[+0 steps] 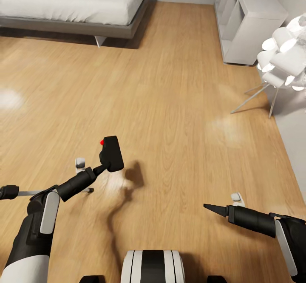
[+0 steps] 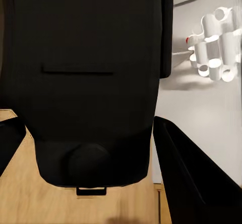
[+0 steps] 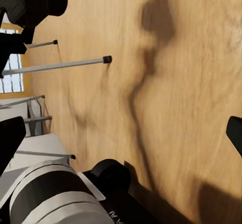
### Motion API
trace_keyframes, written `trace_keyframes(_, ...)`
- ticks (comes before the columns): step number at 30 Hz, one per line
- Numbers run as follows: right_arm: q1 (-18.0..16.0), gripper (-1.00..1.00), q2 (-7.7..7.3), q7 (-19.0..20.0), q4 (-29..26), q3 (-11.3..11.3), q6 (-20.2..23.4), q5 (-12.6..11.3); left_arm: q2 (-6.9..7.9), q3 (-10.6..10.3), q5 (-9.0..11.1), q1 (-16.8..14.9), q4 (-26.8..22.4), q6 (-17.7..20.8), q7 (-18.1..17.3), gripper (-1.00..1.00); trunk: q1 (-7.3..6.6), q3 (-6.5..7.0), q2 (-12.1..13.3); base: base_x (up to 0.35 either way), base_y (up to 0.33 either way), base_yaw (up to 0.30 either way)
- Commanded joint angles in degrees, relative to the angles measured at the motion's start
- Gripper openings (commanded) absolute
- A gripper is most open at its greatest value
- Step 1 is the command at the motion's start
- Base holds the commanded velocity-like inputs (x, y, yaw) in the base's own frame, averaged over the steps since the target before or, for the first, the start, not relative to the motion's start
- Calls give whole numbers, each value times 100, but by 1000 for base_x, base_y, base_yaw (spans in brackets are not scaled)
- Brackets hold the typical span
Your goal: Attach the digital camera to the camera tripod in the bedroom.
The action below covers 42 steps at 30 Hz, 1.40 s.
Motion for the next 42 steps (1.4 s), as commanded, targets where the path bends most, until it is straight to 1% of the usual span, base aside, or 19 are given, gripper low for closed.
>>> trace_keyframes(1, -2, 100, 1, 2, 0, -5, 38, -18, -3, 5, 3, 5, 19, 0, -23, -100, -3, 20, 0, 0, 0, 0)
trace_keyframes(7, -2, 100, -1, -2, -3, -21, 38, -20, -11, 5, 7, 56, 231, -81, -27, -100, -19, 153, 8, 0, 0, 0)
trace_keyframes(26, -2, 100, 10, -19, -8, -19, 36, -19, -52, -32, -29, 71, 235, -99, -7, -100, -68, 574, 34, 0, 0, 0)
trace_keyframes(42, -2, 100, 13, -12, -6, -20, 37, -18, -217, -39, -30, 71, 250, -110, -18, -100, -109, 928, 55, 0, 0, 0)
